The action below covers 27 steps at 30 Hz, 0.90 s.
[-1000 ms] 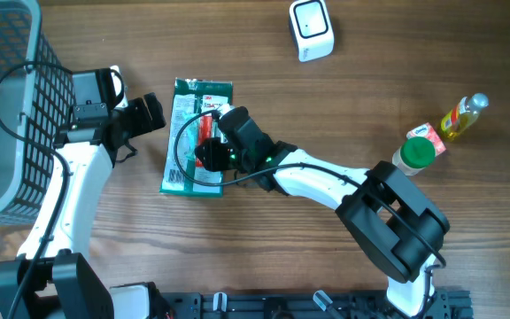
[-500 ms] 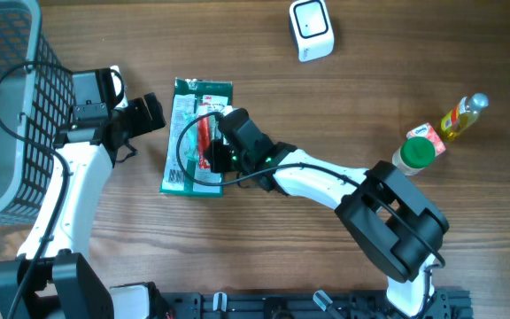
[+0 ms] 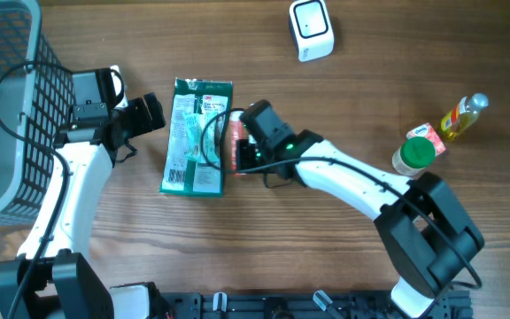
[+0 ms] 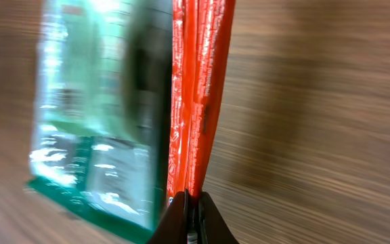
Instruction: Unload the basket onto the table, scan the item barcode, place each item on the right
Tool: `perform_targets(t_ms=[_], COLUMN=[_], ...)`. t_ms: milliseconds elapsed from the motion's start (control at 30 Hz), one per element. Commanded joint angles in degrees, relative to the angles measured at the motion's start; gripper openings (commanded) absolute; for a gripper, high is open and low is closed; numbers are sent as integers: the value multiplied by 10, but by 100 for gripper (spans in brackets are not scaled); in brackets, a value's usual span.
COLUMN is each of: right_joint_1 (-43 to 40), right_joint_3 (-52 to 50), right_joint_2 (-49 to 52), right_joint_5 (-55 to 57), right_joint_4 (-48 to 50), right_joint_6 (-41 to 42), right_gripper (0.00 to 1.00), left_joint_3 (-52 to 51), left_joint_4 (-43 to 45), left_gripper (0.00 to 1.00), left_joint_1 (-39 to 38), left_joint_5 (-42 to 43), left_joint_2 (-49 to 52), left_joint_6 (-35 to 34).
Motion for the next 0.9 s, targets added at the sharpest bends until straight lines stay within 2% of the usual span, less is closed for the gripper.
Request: perform_targets(t_ms=[0,267,333,433,500,533,567,600,733,867], right_joint_1=[-49,-167,-176,-181,-194,-203,-213,-222,-222,-203], right_joint_3=[2,2,2,13,28,29,29,28,5,-33], right_joint_2=[-6,-6,-6,-7,-9,-9,-8,-8,-7,-7], right_joint_5=[25,25,25,25,25,26,34,48,49,31], right_joint_4=[-52,-234,-269,-281,-293,-289,-291,-300,-299,-250], right_joint_6=[-5,-38,-41,-113,-123,-124,-123,-121,-96,-77], right_gripper=[4,5,27,40,43,39,17,4,4,6], left_joint_3=[4,4,4,4,4,4,4,4,4,4], left_joint_4=[1,1,1,1,1,1,1,1,1,1], left_gripper=[100,100,100,100,100,100,100,100,100,100], left_joint_1=[3,3,3,3,3,3,3,3,3,3], left_joint_5=[7,7,7,7,7,7,7,7,7,7], left_joint_2=[-1,-1,-1,-1,-1,-1,-1,-1,-1,-1], left_joint_6=[9,9,9,9,9,9,9,9,9,9])
